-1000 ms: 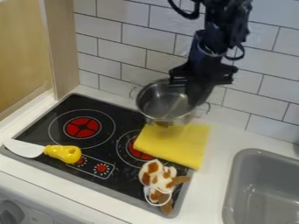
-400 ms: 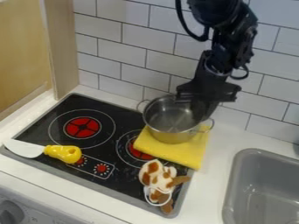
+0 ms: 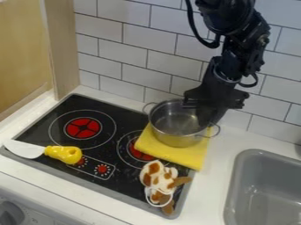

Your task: Put the silver pot in the top right corner

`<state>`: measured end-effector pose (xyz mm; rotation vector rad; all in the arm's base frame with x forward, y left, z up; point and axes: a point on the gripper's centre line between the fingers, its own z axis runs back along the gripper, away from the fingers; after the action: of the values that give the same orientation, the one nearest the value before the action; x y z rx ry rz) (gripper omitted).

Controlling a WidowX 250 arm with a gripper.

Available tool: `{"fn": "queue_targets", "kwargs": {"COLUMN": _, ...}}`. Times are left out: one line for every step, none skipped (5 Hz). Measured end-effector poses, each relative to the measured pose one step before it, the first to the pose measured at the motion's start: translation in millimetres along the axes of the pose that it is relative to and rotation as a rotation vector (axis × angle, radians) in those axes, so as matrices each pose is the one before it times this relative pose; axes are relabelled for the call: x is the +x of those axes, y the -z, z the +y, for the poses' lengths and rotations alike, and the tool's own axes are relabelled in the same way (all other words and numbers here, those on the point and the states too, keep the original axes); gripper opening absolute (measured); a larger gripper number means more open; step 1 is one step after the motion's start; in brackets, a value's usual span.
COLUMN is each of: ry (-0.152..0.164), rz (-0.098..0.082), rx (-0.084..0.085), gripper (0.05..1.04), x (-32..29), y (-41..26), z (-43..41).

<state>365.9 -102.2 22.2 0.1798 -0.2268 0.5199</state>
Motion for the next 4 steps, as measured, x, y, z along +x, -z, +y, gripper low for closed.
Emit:
{"fn": "queue_targets", "kwargs": {"ry": -0.0042, "rz": 0.003, "rx": 0.0053, "gripper": 0.499, "x": -0.56, "y": 0.54, "z": 0.7}}
{"fn": "queue_targets", "kwargs": {"ry": -0.0047, "rz": -0.0002, "rx": -0.0004, "gripper": 0.811, "x": -0.4, "y": -0.15, "z": -0.4}}
{"fn": "queue_targets", "kwargs": {"ry": -0.0066, "rz": -0.0009, "rx": -0.0012, "gripper": 1.02, "x": 0.23, "y": -0.55, "z": -0.04}}
{"fn": "queue_targets", "kwargs": {"ry": -0.0182, "rz": -0.0043, "rx": -0.0345, "gripper": 1.009, "x": -0.37, "y": -8.67, "z": 0.01}}
